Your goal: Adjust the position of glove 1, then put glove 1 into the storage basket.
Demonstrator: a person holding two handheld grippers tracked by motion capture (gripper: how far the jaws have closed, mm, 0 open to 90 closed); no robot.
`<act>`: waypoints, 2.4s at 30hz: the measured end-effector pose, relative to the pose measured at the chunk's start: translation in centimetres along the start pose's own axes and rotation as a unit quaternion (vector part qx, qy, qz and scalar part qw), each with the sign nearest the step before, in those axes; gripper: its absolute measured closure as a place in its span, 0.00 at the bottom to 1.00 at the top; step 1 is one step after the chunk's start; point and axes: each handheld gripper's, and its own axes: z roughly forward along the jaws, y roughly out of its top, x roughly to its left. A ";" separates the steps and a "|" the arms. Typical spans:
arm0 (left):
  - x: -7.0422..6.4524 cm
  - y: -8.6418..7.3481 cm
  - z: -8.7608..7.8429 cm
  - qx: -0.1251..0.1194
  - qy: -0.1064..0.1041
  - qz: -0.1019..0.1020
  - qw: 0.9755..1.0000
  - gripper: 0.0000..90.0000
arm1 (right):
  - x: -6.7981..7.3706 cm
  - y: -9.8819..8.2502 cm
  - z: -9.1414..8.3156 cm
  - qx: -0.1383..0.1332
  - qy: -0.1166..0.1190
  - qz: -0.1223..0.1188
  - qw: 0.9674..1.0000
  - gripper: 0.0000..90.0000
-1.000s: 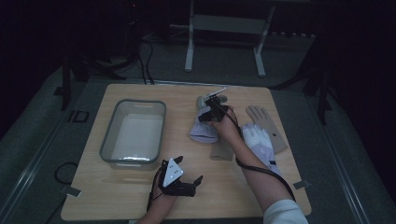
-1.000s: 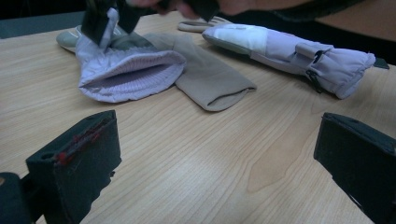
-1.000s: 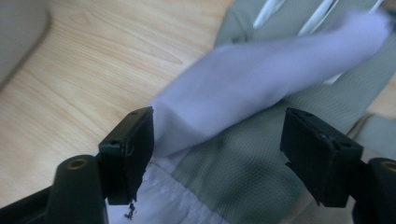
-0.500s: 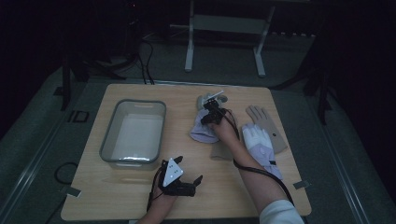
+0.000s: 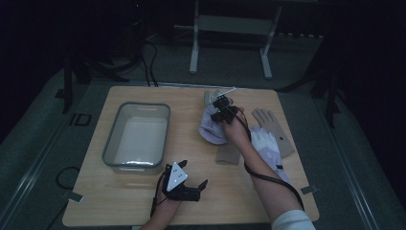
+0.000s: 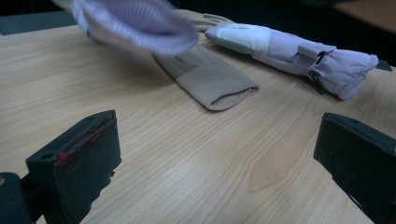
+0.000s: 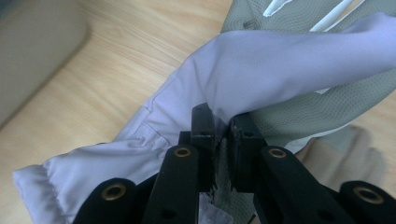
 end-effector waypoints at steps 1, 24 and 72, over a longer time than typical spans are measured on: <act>0.0 0.0 0.0 0.000 0.000 -0.001 1.000 0.01 | 0.2 -0.1 -0.8 -0.006 0.002 -0.004 1.000 0.92; -0.1 0.0 0.0 -0.003 -0.001 0.007 1.000 0.01 | 4.3 -7.9 -3.3 0.030 0.008 -0.085 0.996 0.91; -0.2 0.0 0.0 -0.001 -0.003 0.008 1.000 0.01 | -5.2 -13.2 -11.3 -0.015 0.054 -0.104 0.993 0.44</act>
